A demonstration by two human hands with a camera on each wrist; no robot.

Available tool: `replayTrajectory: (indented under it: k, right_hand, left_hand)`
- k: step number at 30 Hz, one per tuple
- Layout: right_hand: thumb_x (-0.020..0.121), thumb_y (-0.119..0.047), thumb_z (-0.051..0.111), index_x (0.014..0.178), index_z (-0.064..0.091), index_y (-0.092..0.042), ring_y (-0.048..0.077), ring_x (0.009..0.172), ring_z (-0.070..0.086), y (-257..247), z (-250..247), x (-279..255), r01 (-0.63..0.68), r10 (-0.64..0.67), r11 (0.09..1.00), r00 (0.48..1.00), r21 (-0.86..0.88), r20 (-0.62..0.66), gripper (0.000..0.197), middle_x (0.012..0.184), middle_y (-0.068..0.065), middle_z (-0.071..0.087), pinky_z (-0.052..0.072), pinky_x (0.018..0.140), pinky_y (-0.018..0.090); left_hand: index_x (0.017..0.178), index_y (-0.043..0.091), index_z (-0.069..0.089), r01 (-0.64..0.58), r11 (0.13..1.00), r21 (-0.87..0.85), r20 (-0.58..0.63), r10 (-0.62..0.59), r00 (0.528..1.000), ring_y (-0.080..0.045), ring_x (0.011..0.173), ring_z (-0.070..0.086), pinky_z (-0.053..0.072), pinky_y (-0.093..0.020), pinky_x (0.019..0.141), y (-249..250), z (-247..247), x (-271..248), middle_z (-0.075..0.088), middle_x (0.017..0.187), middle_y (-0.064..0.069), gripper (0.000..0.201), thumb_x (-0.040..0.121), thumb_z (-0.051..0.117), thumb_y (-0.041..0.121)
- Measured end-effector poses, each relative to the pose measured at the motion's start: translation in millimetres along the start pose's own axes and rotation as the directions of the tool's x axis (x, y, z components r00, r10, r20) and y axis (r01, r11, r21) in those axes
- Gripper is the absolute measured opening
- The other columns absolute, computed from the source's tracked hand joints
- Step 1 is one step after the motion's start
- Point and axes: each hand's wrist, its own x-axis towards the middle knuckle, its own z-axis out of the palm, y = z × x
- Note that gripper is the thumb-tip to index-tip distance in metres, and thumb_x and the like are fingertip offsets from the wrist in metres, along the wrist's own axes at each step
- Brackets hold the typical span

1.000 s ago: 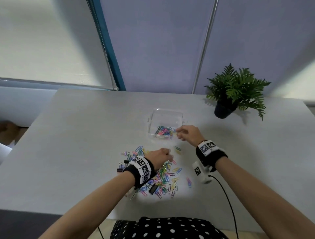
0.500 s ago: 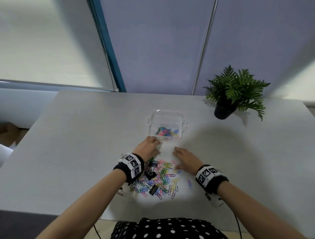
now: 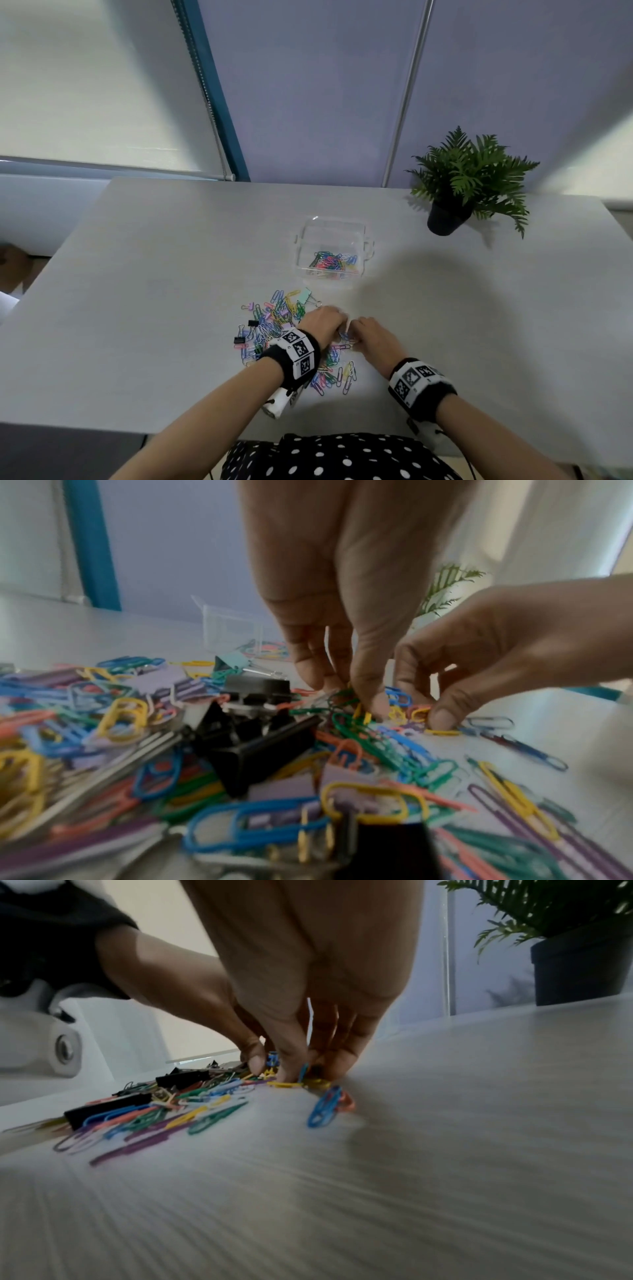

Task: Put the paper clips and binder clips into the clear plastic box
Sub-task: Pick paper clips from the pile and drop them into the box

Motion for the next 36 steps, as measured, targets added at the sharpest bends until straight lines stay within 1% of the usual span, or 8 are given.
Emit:
replayTrajectory:
  k: [5, 9, 13, 16, 21, 26, 32, 36]
  right_hand:
    - [0.076, -0.004, 0.06, 0.078, 0.057, -0.012, 0.017, 0.074, 0.048, 4.9, -9.4, 5.0, -0.069, 0.072, 0.971, 0.997, 0.229, -0.003, 0.009, 0.079, 0.002, 0.055, 0.036, 0.066, 0.024]
    - [0.074, 0.0, 0.068, 0.077, 0.061, -0.01, 0.009, 0.06, 0.052, 7.0, -24.4, 6.4, -0.121, 0.156, 0.87, 0.987, 0.478, -0.033, 0.012, 0.073, 0.001, 0.06, 0.042, 0.057, 0.006]
    - [0.074, 0.002, 0.068, 0.074, 0.06, -0.011, 0.005, 0.052, 0.054, 10.3, -34.3, 7.8, -0.159, 0.207, 0.76, 0.978, 0.63, -0.003, 0.016, 0.066, -0.002, 0.061, 0.048, 0.051, 0.011]
    - [0.074, 0.003, 0.067, 0.07, 0.06, -0.014, 0.005, 0.049, 0.056, 13.3, -39.6, 10.0, -0.169, 0.222, 0.695, 0.975, 0.699, 0.014, 0.019, 0.065, 0.002, 0.062, 0.05, 0.052, 0.015]
    - [0.075, 0.005, 0.066, 0.071, 0.061, -0.012, 0.011, 0.051, 0.056, 12.9, -59.1, 25.4, -0.148, 0.247, 0.612, 0.969, 0.777, -0.01, 0.019, 0.066, 0.007, 0.061, 0.051, 0.052, 0.016]
    - [0.075, 0.008, 0.066, 0.071, 0.06, -0.008, 0.006, 0.05, 0.057, 11.6, -77.3, 52.7, -0.118, 0.294, 0.515, 0.955, 0.849, -0.046, 0.017, 0.066, 0.009, 0.058, 0.052, 0.051, 0.017]
    - [0.074, 0.01, 0.065, 0.068, 0.059, -0.005, 0.015, 0.05, 0.057, 16.8, -88.4, 85.0, -0.172, 0.386, 0.423, 0.923, 0.89, -0.005, 0.017, 0.052, 0.002, 0.06, 0.051, 0.047, 0.017]
    - [0.077, 0.012, 0.062, 0.067, 0.055, -0.006, 0.007, 0.044, 0.059, 13.9, -95.6, 113.6, -0.194, 0.418, 0.407, 0.908, 0.893, 0.007, 0.021, 0.065, 0.006, 0.058, 0.052, 0.044, 0.016]
  left_hand:
    - [0.094, 0.01, 0.069, 0.029, 0.982, -0.186, -0.038, -0.036, 0.999, -0.024, 0.097, 0.063, 0.048, -0.028, 0.086, -13.1, -7.8, 0.2, 0.068, 0.102, -0.009, 0.015, 0.082, 0.062, 0.006]
    - [0.09, 0.001, 0.069, 0.08, 0.921, -0.382, -0.055, -0.11, 0.992, -0.024, 0.076, 0.061, 0.043, -0.021, 0.067, -19.1, -18.6, 0.8, 0.067, 0.084, -0.015, 0.015, 0.076, 0.07, 0.005]
    - [0.09, 0.0, 0.069, 0.098, 0.836, -0.54, -0.069, -0.161, 0.985, -0.014, 0.056, 0.058, 0.054, -0.026, 0.066, -26.0, -32.6, 2.2, 0.063, 0.07, -0.008, 0.013, 0.077, 0.069, 0.002]
    - [0.096, -0.003, 0.066, 0.084, 0.772, -0.63, -0.116, -0.2, 0.973, 0.005, 0.045, 0.057, 0.049, -0.006, 0.053, -29.1, -51.9, 10.9, 0.062, 0.068, 0.0, 0.015, 0.082, 0.064, 0.001]
    - [0.098, -0.005, 0.066, 0.083, 0.815, -0.573, -0.236, -0.262, 0.936, -0.009, 0.061, 0.061, 0.055, -0.023, 0.075, -41.0, -91.5, 45.3, 0.065, 0.074, -0.008, 0.018, 0.082, 0.065, 0.004]
    - [0.112, 0.005, 0.065, 0.152, 0.927, -0.342, -0.148, -0.213, 0.966, -0.026, 0.109, 0.06, 0.042, -0.027, 0.099, -50.2, -97.9, 60.8, 0.066, 0.115, -0.015, 0.03, 0.083, 0.064, 0.006]
    - [0.119, 0.007, 0.06, 0.051, 0.945, -0.324, -0.145, -0.102, 0.984, -0.023, 0.114, 0.059, 0.04, -0.024, 0.1, -60.5, -89.9, 35.8, 0.064, 0.122, -0.011, 0.032, 0.089, 0.053, 0.002]
    - [0.116, 0.002, 0.061, 0.023, 0.927, -0.375, -0.067, -0.052, 0.996, -0.025, 0.101, 0.066, 0.048, -0.006, 0.076, -58.1, -81.4, 15.6, 0.068, 0.112, -0.015, 0.031, 0.09, 0.046, -0.006]
